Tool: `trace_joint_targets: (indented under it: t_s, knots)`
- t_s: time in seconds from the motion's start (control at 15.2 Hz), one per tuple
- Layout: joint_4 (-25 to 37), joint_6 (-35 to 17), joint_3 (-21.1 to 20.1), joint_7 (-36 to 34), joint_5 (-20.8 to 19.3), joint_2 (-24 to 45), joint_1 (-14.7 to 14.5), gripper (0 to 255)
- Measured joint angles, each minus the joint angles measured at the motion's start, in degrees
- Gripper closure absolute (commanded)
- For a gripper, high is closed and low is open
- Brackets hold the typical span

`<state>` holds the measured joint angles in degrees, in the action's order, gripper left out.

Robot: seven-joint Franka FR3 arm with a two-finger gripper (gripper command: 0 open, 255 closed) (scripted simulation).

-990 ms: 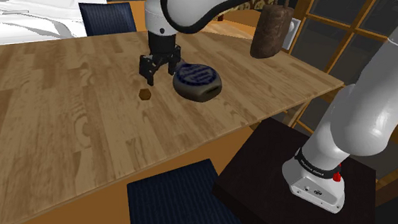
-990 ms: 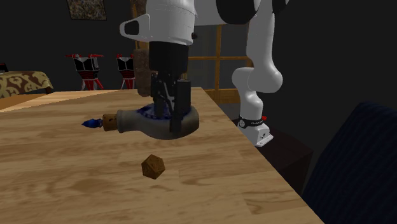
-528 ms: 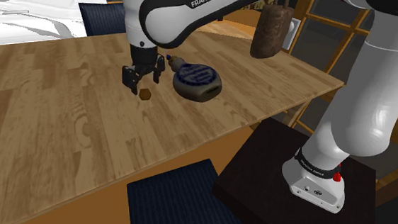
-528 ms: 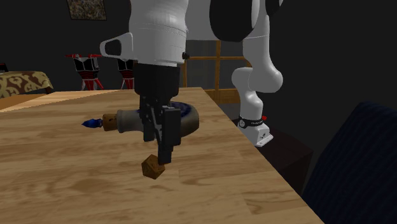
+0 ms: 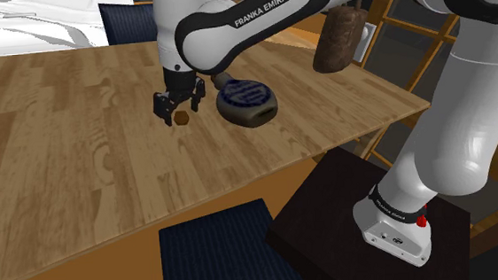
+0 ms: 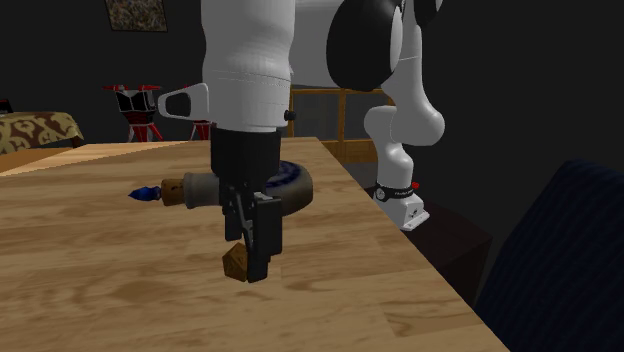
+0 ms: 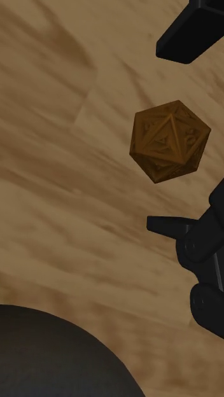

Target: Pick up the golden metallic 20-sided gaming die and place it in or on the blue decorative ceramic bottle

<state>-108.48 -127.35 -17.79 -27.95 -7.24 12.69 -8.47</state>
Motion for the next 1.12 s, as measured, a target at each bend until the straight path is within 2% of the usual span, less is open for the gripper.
trace_joint_targets:
  t_s: [0.2, 0.26, 0.92, 1.12]
  knots:
    - [0.0, -0.1, 0.0, 0.0, 0.0, 0.0, 0.0, 0]
    - [0.0, -0.1, 0.0, 0.0, 0.0, 0.0, 0.0, 255]
    - [0.0, 0.0, 0.0, 0.0, 0.0, 0.0, 0.0, 255]
    - [1.0, 1.4, -0.1, 0.1, 0.3, -0.5, 0.0, 255]
